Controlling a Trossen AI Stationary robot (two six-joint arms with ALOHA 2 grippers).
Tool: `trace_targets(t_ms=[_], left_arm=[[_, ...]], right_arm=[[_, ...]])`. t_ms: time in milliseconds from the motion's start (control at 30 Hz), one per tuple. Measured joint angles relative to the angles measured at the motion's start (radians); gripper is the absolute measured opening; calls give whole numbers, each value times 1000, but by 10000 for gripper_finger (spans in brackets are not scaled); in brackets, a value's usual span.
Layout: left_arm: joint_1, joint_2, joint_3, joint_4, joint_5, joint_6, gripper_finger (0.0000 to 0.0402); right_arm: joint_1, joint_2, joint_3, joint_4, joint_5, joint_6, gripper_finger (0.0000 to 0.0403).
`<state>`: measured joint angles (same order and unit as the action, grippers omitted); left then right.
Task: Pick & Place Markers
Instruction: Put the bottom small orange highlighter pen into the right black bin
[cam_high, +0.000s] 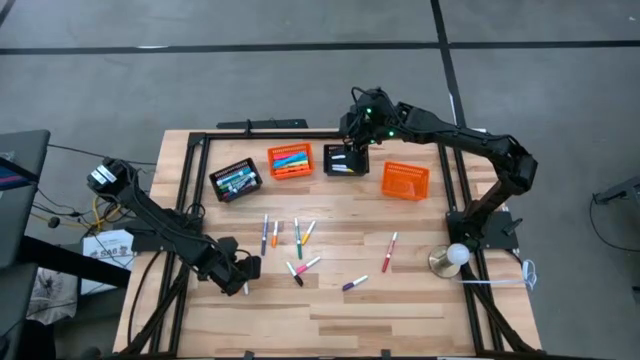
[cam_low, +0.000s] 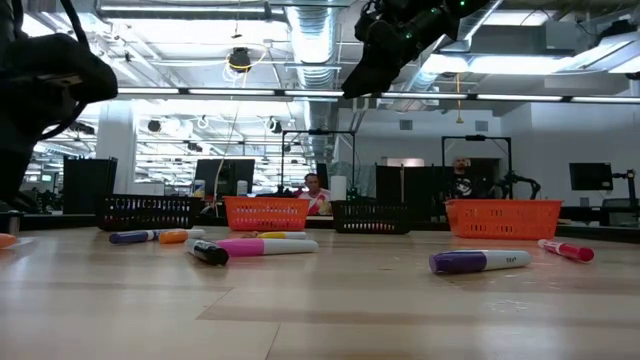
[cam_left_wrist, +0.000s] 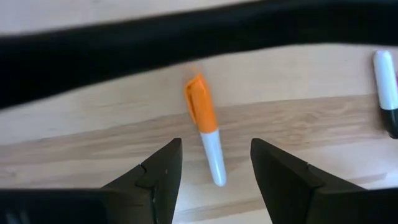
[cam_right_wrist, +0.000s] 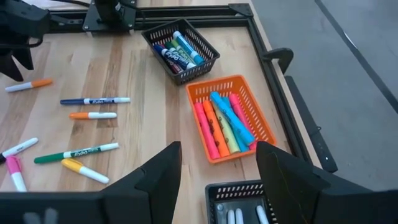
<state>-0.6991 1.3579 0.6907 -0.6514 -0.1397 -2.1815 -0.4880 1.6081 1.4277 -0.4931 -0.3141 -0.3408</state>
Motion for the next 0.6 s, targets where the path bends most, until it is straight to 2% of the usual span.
trace_targets(t_ms=[267,600], left_arm=[[0,0,0,9,-53,28,190],[0,0,0,24,-59,61,190]], right_arm=[[0,0,0,1,0,-1,196],[0,0,0,0,0,0,196]])
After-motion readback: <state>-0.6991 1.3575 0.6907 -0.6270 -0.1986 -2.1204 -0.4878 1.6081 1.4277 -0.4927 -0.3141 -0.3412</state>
